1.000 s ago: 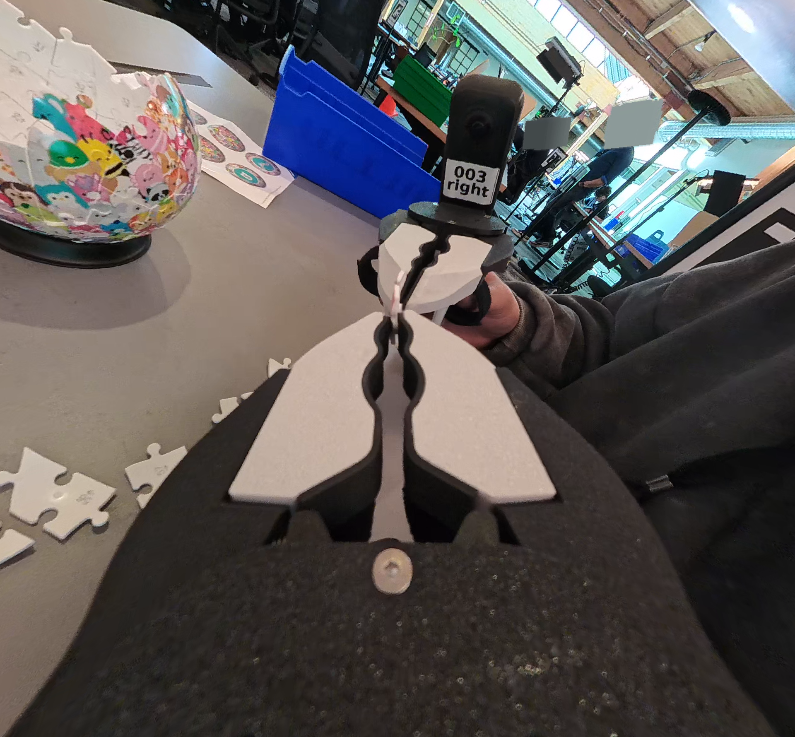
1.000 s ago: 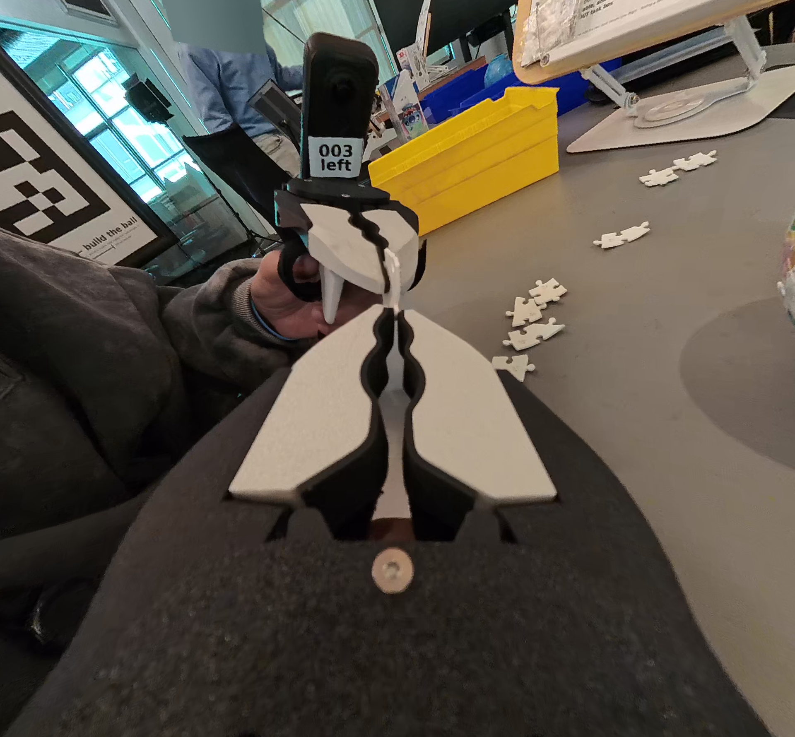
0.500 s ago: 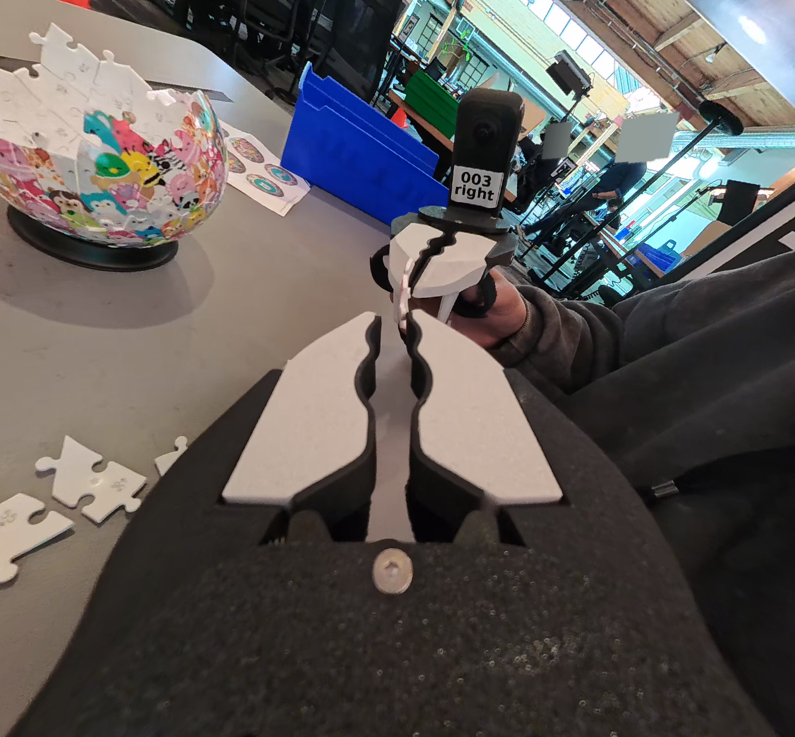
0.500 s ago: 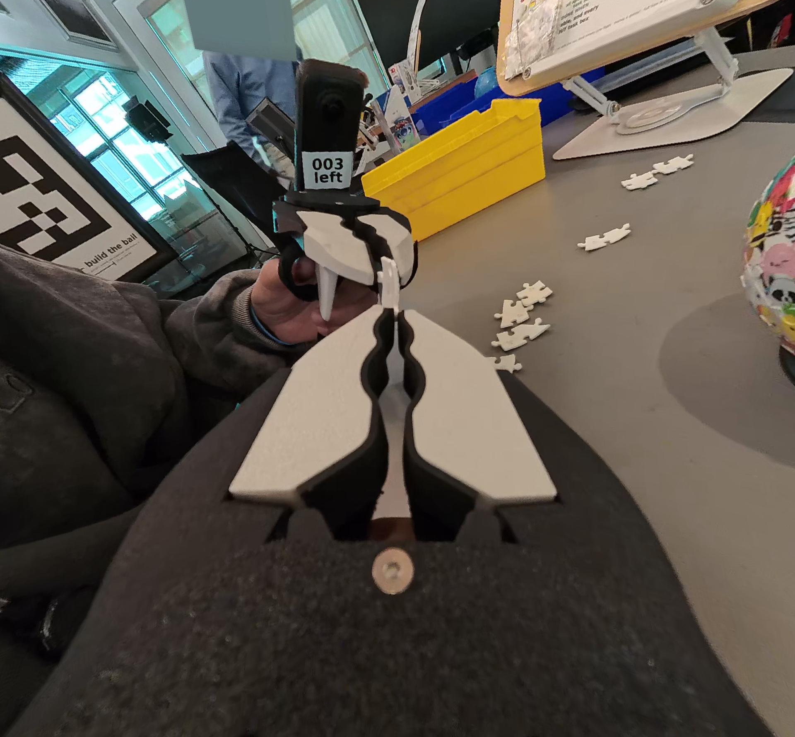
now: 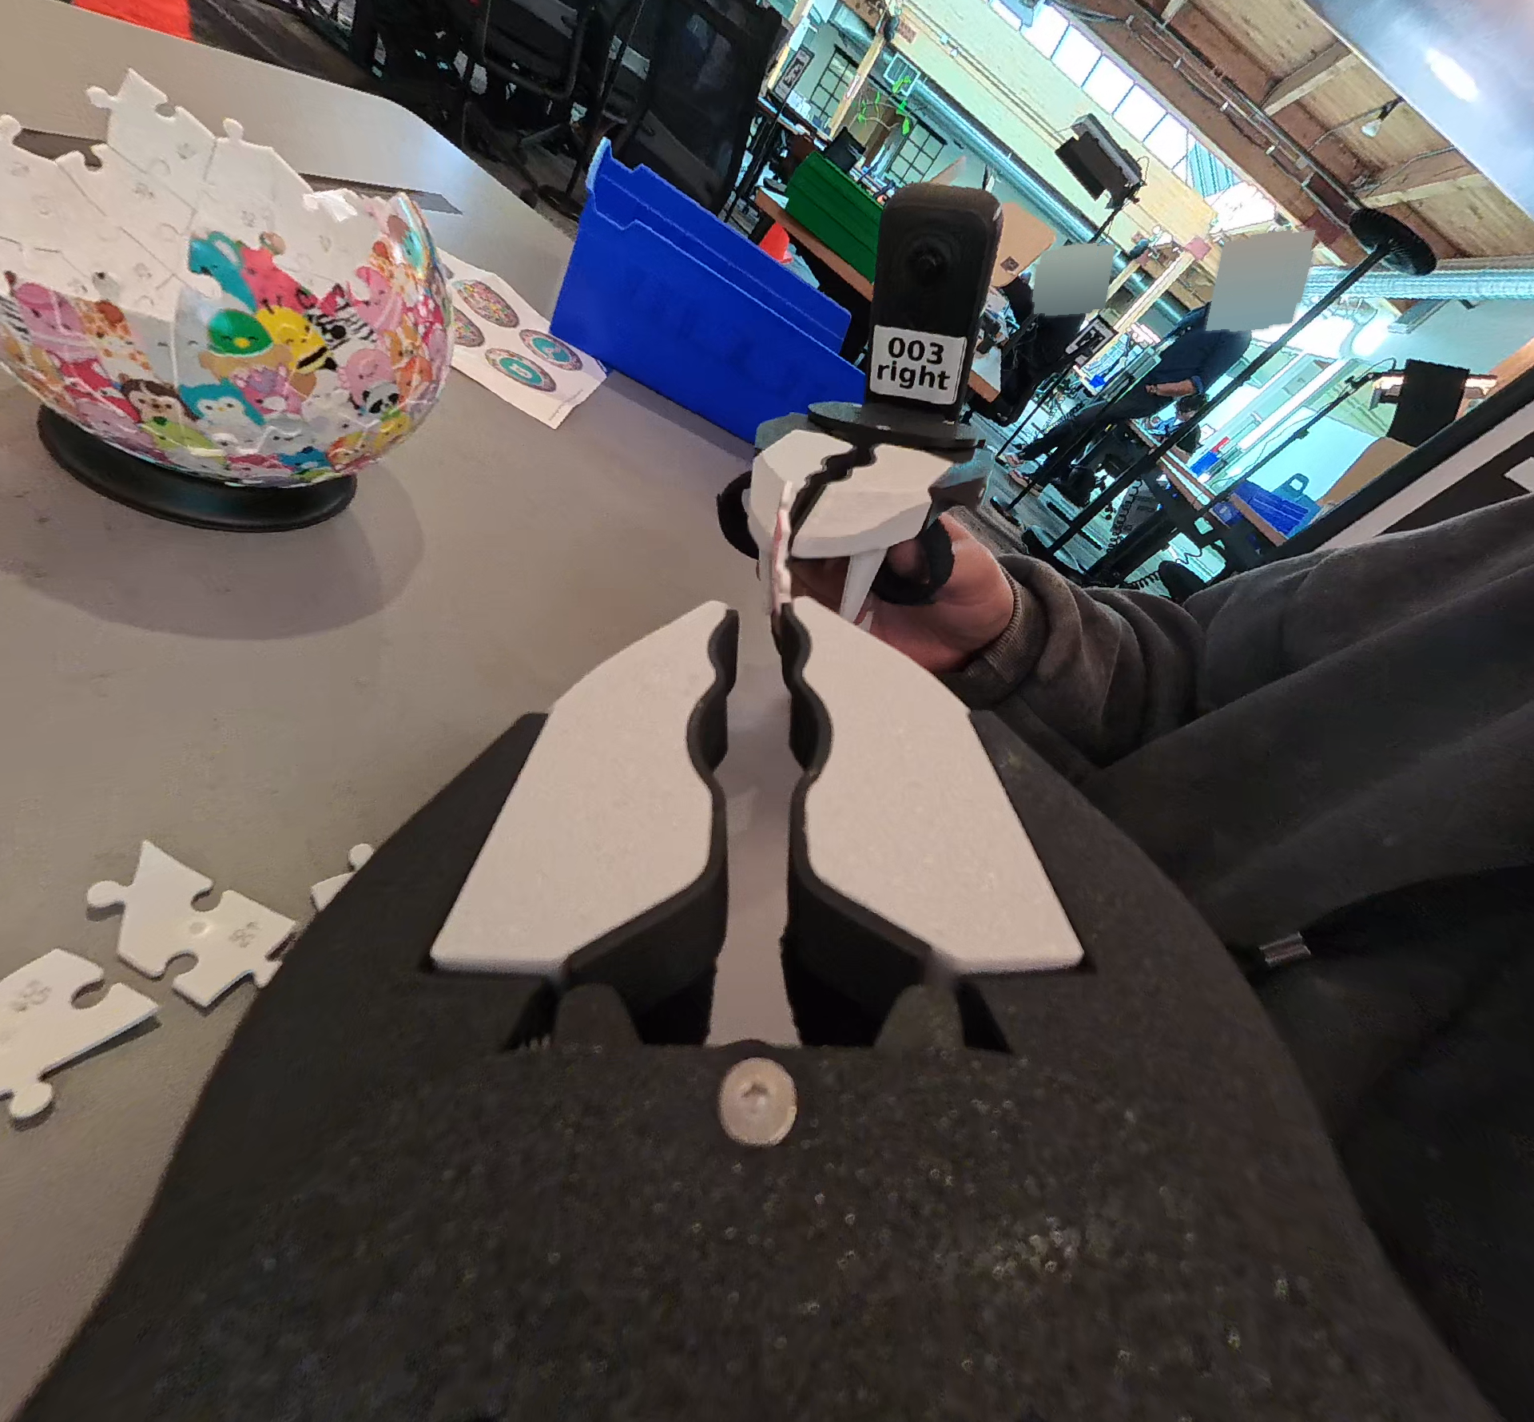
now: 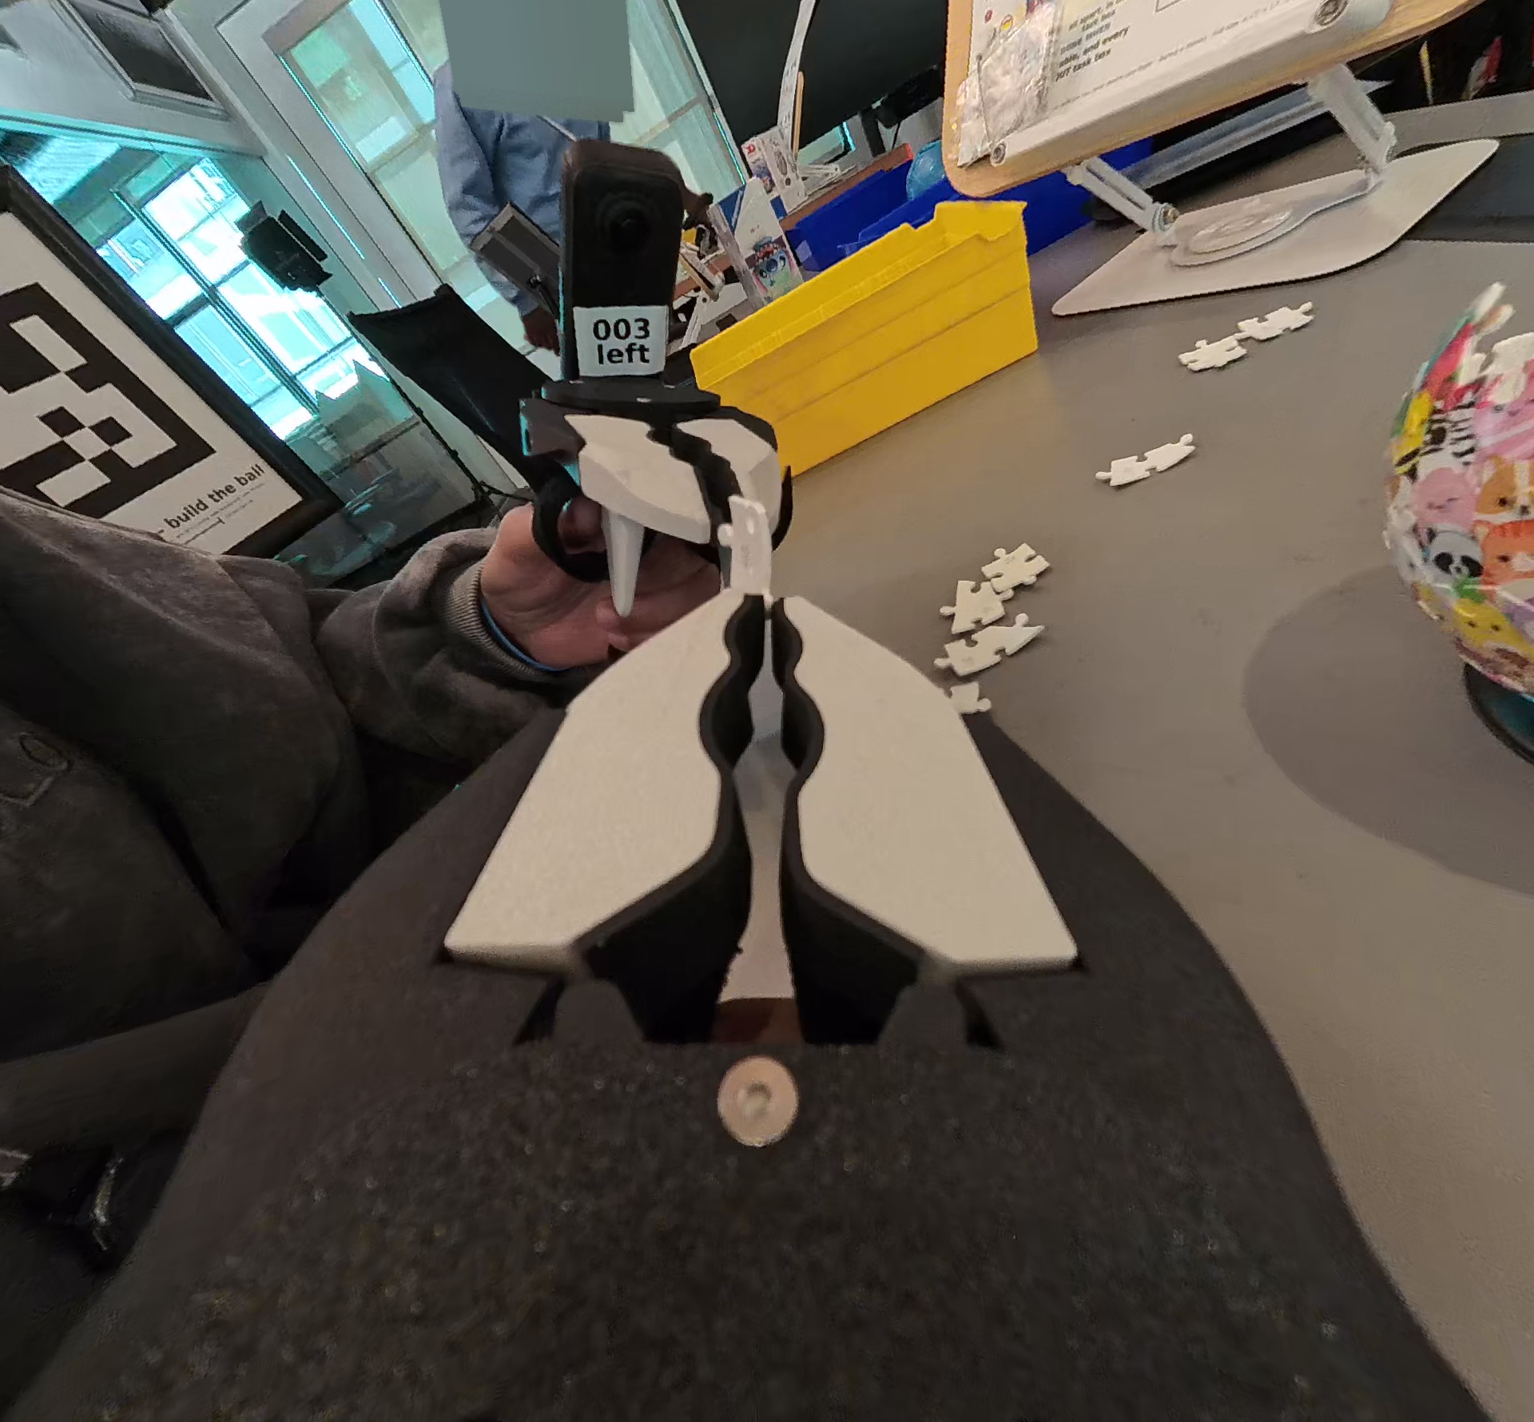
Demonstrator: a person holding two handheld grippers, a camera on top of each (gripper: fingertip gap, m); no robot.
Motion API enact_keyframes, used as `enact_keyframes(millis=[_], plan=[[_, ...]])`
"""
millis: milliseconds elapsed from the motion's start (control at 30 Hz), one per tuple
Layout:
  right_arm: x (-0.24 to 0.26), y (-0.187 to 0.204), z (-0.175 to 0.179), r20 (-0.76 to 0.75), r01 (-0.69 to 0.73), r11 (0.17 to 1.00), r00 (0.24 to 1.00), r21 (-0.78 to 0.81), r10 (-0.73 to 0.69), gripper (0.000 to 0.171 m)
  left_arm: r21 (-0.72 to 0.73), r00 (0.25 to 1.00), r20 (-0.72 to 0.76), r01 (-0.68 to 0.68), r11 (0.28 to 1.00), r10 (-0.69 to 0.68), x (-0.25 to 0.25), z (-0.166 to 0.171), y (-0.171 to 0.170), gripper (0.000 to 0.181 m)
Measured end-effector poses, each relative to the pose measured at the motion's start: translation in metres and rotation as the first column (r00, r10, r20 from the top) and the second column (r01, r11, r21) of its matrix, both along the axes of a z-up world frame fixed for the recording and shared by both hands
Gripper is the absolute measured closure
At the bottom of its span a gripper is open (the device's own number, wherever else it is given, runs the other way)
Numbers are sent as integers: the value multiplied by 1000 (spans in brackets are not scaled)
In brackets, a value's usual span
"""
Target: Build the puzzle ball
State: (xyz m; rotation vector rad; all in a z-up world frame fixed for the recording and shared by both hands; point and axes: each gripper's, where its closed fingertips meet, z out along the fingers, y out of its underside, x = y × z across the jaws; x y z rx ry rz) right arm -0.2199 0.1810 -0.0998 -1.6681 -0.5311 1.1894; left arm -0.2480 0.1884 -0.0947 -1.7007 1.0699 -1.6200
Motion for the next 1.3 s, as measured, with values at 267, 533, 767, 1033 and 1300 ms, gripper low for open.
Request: enact_keyframes(millis=[267, 533, 767, 1033, 1300], plan=[[-5, -2, -1, 23, -15, 1000, 1000, 12, 14, 170, 26, 998, -42, 41, 999, -40, 5, -7, -10, 181], [-7, -2, -10, 109, -15, 1000, 994, 24, 12, 170, 17, 1000, -24, 5, 1000, -5, 2, -4, -2, 172], [-5, -1, -8, 104, -7, 999, 995, 31, 4, 170, 98, 993, -117, 33, 995, -21, 8, -18, -12, 179], [-4, 2, 2, 446, -70, 956, 892, 284, -67, 157, 91, 993, -120, 28, 995, -17, 9, -19, -11, 180], [-10, -3, -4, 540, -164, 960, 841, 227, 16, 168, 115, 994, -104, 41, 993, -29, 15, -16, -18, 179]])
